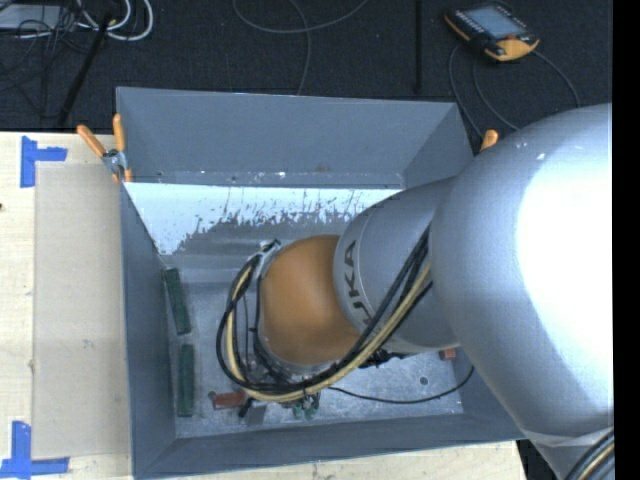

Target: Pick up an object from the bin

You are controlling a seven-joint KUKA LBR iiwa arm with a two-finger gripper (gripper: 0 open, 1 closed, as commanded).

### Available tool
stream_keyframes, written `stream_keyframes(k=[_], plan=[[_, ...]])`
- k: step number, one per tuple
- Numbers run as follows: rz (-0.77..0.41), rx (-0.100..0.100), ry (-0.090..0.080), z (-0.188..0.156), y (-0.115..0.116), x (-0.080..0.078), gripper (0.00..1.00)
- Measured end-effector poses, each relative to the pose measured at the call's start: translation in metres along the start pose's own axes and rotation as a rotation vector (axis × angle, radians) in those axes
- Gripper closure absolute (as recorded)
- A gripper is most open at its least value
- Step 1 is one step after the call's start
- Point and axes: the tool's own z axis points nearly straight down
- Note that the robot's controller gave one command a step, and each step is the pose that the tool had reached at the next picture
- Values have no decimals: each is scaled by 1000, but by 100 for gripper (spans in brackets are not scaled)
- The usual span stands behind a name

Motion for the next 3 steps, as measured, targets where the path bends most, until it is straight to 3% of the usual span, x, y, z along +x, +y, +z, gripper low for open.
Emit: stream_keyframes(k=[1, 2, 3], plan=[[3, 1, 0, -114, 3, -4, 100], [4, 1, 0, -114, 3, -4, 100], [16, 2, 3, -158, 6, -8, 100]])
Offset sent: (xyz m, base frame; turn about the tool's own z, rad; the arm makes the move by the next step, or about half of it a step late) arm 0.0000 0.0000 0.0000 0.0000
